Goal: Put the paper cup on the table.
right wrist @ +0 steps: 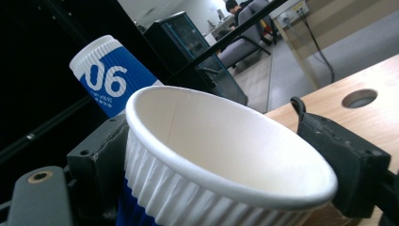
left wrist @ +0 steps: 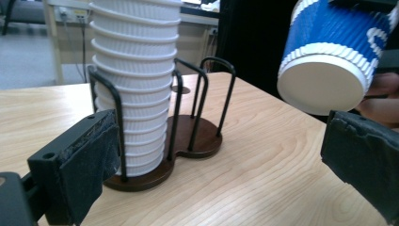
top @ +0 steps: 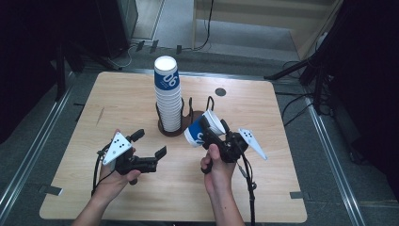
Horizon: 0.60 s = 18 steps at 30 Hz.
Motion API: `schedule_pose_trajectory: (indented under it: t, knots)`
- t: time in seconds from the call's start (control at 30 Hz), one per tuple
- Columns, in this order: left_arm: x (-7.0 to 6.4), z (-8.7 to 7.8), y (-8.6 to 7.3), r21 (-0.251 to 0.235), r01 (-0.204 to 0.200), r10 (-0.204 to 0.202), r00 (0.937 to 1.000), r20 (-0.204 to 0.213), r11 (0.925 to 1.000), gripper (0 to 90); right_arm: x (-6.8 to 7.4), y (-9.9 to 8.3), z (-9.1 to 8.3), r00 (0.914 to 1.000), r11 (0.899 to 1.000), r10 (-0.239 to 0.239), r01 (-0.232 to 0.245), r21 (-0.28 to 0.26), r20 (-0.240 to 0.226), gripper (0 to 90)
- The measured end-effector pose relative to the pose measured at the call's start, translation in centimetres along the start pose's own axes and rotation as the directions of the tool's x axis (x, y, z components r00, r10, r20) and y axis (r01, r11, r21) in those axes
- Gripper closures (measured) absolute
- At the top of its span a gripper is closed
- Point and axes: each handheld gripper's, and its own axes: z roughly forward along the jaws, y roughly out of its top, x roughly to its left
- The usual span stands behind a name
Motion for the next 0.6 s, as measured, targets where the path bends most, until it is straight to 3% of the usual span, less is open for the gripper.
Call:
schedule_pose_trajectory:
  t: [0.1, 0.13, 0.27, 0.43, 0.6]
  knots:
    - [0.3, -0.1, -0.2, 0.004, -0.002, 0.002, 0.9999, -0.014, 1.0, 0.0, 0.1, 0.1, 0.0, 0.9995, 1.0, -0.029, 0.029, 0.0, 0.01, 14.3]
    - [0.6, -0.3, -0.4, 0.007, -0.001, 0.002, 0.9996, -0.029, 1.0, 0.0, 0.2, 0.2, 0.0, 0.9974, 0.998, -0.067, 0.067, 0.0, 0.024, 14.2]
    - [1.4, -0.6, -1.0, 0.014, 0.011, -0.011, 0.9983, -0.057, 0.9998, 0.0, 0.4, 0.5, 0.0, 0.9893, 0.99, -0.138, 0.138, -0.004, 0.048, 14.2]
    - [2.3, -1.0, -1.6, 0.024, 0.013, -0.011, 0.9956, -0.094, 0.9996, 0.0, 0.7, 0.5, -0.1, 0.959, 0.962, -0.272, 0.274, -0.014, 0.079, 14.2]
    - [3.3, -1.9, -2.6, 0.041, 0.022, -0.017, 0.9908, -0.134, 0.9989, 0.0, 0.7, 0.5, -0.1, 0.9365, 0.94, -0.339, 0.341, -0.01, 0.091, 14.1]
